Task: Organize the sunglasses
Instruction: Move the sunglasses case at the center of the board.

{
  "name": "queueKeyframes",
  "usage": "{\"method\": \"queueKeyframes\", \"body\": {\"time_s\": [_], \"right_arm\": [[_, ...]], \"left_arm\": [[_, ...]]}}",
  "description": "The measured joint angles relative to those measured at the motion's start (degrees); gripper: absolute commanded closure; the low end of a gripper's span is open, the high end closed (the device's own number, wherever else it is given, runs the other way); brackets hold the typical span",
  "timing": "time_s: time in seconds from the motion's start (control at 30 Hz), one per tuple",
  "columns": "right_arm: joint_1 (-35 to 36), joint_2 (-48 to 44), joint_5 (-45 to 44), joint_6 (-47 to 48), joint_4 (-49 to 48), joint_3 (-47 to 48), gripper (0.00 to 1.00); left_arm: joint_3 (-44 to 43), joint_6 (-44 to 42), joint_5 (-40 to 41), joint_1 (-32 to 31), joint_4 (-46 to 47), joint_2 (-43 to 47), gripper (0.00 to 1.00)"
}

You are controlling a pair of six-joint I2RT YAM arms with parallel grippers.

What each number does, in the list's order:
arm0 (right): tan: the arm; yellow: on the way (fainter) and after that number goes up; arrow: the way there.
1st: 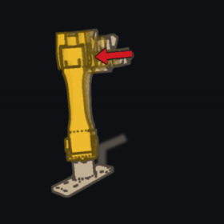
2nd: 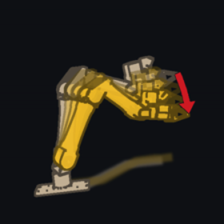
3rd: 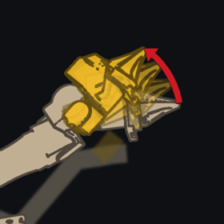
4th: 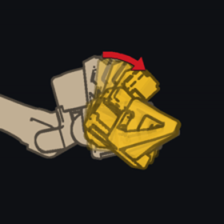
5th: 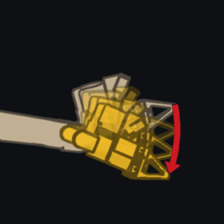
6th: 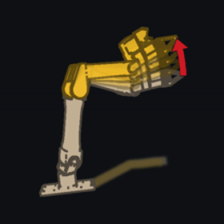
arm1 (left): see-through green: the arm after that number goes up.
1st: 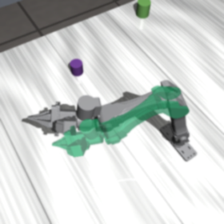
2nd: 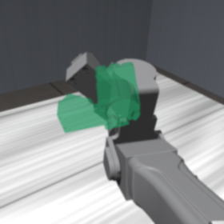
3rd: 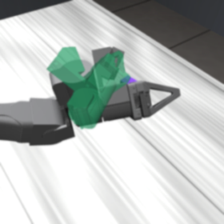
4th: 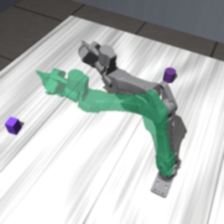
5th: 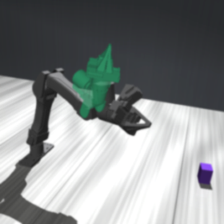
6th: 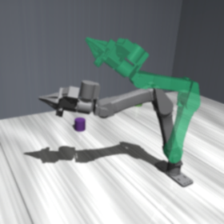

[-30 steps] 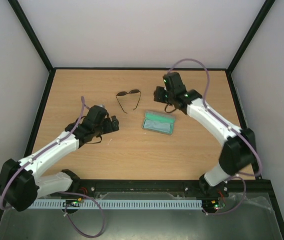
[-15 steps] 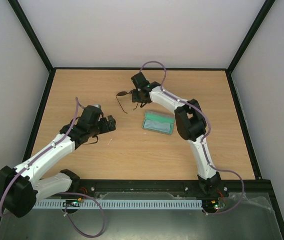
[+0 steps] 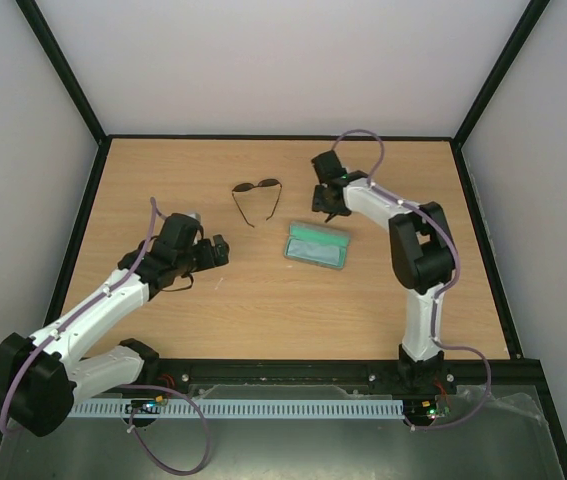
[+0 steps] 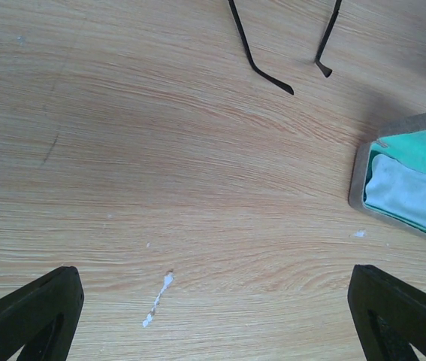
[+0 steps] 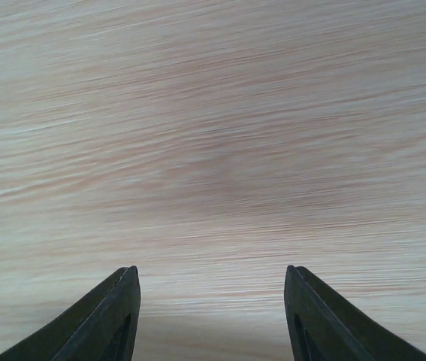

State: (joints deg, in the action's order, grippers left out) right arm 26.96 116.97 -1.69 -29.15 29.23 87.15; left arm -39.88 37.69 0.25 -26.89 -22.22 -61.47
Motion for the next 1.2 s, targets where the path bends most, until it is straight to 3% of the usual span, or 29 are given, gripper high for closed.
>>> {"method": "queueKeyframes", "body": {"time_s": [0.17,0.57,0.83,1.07,1.2], "right_arm": [[-3.5,-3.1,-0.1,1.3,-2.1,-5.9,0.51],[-1.6,-17.4,4.8,0.6,-7.3,-28.7,0.54],[0.7,-27.1,7.3,-1.4,-7.3,-36.8,0.54],[3.6,-28.8,7.8,-2.8,-4.9,-34.7,0.49],[2.3,-24.1,6.4,-2.4,-2.0,-21.1,0.48]], "left_arm": [[0.1,-0.1,-0.1,0.3,-0.1,0.5,0.01],[1.6,-0.1,-0.2,0.6,-0.1,3.5,0.01],[2.8,0.0,-0.7,0.6,0.4,3.4,0.01],[3.3,0.0,-1.7,0.6,1.5,2.4,0.01],[3.3,0.0,-1.8,0.6,1.7,2.4,0.01]]}}
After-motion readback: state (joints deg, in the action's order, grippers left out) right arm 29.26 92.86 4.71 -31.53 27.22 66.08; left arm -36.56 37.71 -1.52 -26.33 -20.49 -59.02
